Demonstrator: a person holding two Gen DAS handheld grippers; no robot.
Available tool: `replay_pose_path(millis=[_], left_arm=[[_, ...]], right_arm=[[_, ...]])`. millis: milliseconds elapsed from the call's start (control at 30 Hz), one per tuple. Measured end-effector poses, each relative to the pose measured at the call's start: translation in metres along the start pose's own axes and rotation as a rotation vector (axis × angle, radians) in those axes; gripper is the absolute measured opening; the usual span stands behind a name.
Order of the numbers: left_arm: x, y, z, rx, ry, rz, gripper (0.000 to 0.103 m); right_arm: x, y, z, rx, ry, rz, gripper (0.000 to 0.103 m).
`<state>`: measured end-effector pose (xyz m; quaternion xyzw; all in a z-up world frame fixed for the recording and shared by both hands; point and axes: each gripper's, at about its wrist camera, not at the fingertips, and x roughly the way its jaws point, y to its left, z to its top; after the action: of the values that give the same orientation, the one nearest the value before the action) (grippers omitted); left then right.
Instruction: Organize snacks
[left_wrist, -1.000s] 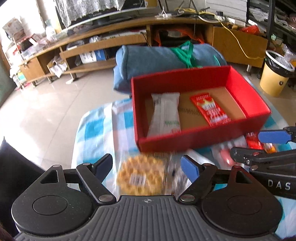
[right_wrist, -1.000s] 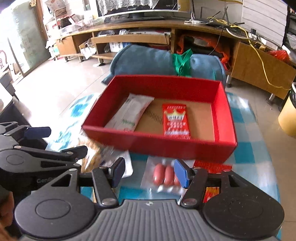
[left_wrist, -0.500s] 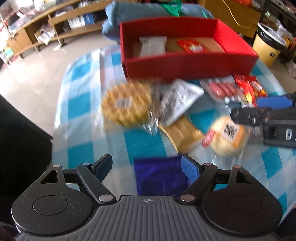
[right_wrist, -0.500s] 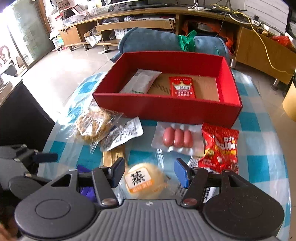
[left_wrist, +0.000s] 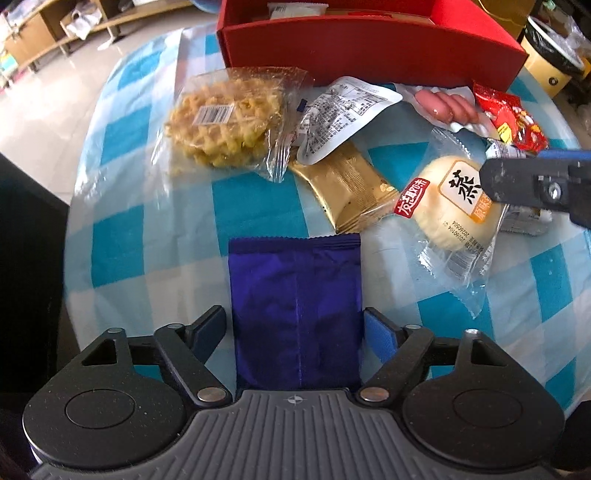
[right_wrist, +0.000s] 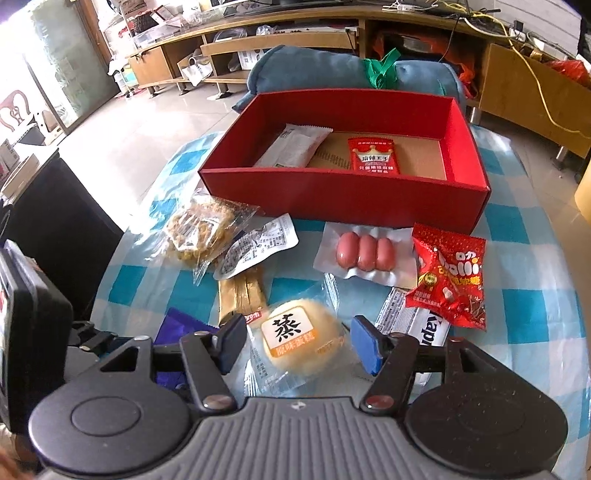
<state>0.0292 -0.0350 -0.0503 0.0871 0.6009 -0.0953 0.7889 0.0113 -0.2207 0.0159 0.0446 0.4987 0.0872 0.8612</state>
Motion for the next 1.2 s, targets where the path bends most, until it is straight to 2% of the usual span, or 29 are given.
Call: replay_pose_path(millis=[67,200,433,633,733,800,933,1000,1200], left_arm=[[-0.002,0.001,-0.002,-0.011,-0.003,-0.004,0.076],[-0.005,0.005,-0.007,-0.015,-0.005,-0.004,0.075],[-0.017,0.033,-0.007,-0.069,-0.037,-0.042,0.075],[-0.016,0.045,-0.006,-0.075,-0.03,-0.083,0.075],[-0.013,0.048,-0.004,-0.071,-0.022,-0.097,0.075],[-0.012,0.049,-0.004,-0.071,-0.016,-0.101,0.075],[-0.01,0.049,-0.006,-0.081,-0.001,-0.113,0.075],[-0.007,0.049,-0.006,-0.08,0.001,-0.116,0.075],[-0.006,0.041,-0.007,-0.051,0.001,-0.096,0.076]], right_arm=[[0.0,-0.001,0.0,0.005,0.002,0.005,0.058],[0.001,-0.007,0.001,0.031,0.004,0.002,0.058],[0.012,-0.009,-0.002,0.096,0.061,0.05,0.059],[0.026,0.002,0.012,-0.007,0.046,0.048,0.059],[0.046,0.006,0.018,-0.094,0.092,0.044,0.064],[0.056,0.004,0.016,-0.09,0.115,0.056,0.074],[0.052,0.015,0.01,-0.151,0.14,0.097,0.08],[0.056,0.02,0.003,-0.177,0.176,0.121,0.088],[0.076,0.028,-0.003,-0.221,0.207,0.039,0.091]])
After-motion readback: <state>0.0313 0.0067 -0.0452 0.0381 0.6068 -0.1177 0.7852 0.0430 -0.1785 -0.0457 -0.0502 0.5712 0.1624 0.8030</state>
